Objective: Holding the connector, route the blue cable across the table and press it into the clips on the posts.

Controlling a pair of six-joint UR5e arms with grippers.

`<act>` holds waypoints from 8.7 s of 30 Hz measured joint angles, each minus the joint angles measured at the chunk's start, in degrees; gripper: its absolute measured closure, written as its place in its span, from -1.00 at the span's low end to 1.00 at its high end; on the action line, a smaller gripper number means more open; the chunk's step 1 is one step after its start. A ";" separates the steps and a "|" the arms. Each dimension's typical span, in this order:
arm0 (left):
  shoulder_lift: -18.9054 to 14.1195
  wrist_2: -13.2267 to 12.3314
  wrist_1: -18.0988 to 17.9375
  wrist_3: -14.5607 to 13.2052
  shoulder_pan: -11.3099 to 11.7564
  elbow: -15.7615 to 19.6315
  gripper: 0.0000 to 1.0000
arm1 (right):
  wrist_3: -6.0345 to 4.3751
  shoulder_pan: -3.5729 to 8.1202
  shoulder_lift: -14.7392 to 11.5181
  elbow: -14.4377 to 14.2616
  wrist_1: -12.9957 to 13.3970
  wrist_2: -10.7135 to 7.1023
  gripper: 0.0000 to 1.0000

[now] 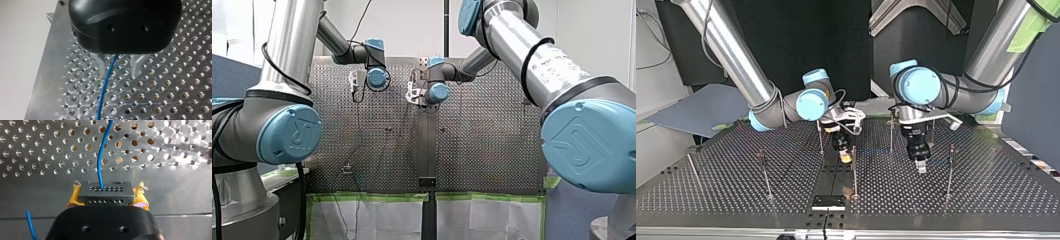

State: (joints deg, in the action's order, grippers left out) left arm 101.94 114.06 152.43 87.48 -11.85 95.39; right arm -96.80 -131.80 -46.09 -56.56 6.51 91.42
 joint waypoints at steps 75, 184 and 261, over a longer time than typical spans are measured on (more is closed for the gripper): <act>8.78 -8.60 -22.09 9.53 2.04 29.12 1.00 | 2.28 -2.04 0.15 -11.17 1.70 -2.76 1.00; 8.39 -12.80 -1.54 9.44 2.06 19.85 -1.00 | 2.23 3.17 0.43 -10.38 3.92 -3.12 1.00; 19.71 -5.22 -1.26 14.85 -10.06 -0.10 -0.44 | 2.32 6.05 -6.00 -14.31 -2.01 -1.49 1.00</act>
State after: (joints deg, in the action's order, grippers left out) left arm 121.65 108.84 151.17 102.33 -21.91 95.29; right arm -94.48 -125.75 -52.09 -70.87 4.50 89.93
